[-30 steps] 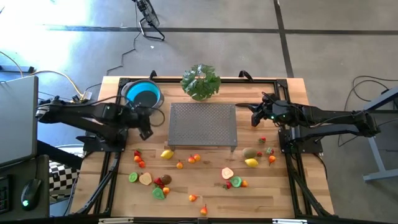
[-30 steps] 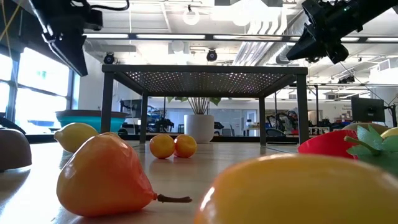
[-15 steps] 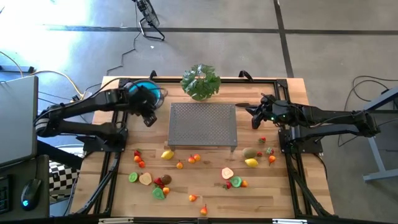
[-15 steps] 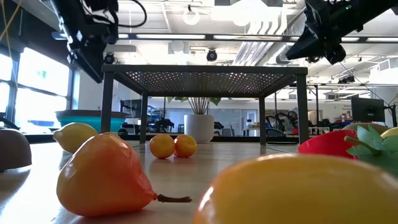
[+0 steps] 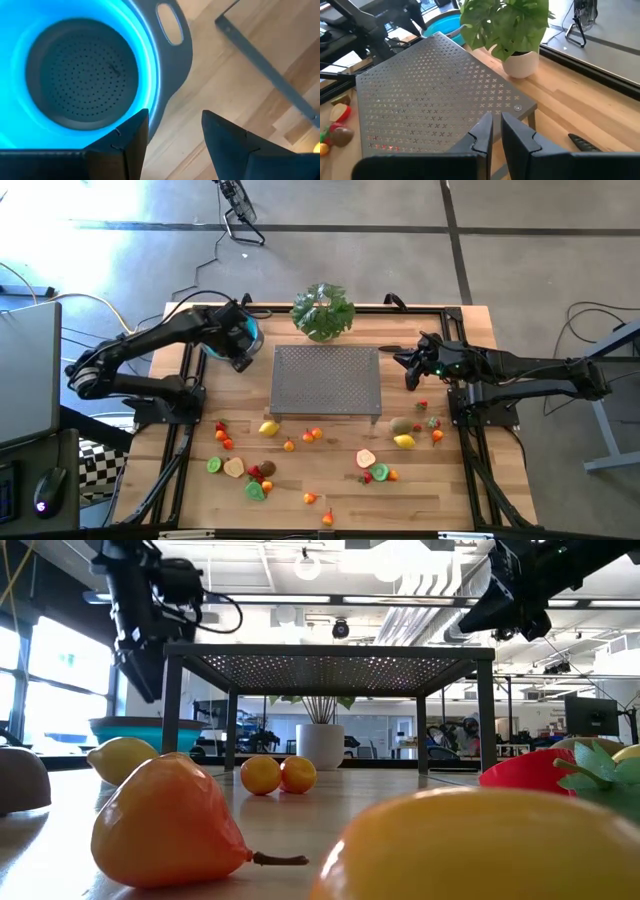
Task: Pick & Place Fruit
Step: Put the blue strainer bowl on the shelf
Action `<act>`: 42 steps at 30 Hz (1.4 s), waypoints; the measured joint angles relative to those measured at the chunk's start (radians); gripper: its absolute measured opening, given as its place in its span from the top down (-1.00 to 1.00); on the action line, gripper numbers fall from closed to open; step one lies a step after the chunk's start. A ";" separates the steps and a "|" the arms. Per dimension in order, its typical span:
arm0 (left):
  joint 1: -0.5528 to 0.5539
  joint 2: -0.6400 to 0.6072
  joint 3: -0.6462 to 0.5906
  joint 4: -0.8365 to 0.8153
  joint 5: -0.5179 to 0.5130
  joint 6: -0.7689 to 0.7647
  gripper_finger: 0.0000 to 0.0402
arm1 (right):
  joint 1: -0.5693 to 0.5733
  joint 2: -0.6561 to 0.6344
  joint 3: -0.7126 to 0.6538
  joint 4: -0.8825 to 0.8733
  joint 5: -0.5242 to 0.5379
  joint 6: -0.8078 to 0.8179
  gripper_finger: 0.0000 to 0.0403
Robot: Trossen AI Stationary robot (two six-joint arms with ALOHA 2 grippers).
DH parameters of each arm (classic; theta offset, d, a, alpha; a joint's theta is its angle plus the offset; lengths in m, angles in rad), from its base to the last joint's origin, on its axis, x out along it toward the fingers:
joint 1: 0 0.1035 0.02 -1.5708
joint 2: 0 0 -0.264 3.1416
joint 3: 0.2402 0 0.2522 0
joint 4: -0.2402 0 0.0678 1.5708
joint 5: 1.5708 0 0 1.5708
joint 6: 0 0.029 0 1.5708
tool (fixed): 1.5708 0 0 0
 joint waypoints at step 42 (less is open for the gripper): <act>-0.003 0.264 -0.001 0.063 -0.116 -0.010 0.37 | 0.000 0.000 0.000 0.021 -0.003 -0.008 0.85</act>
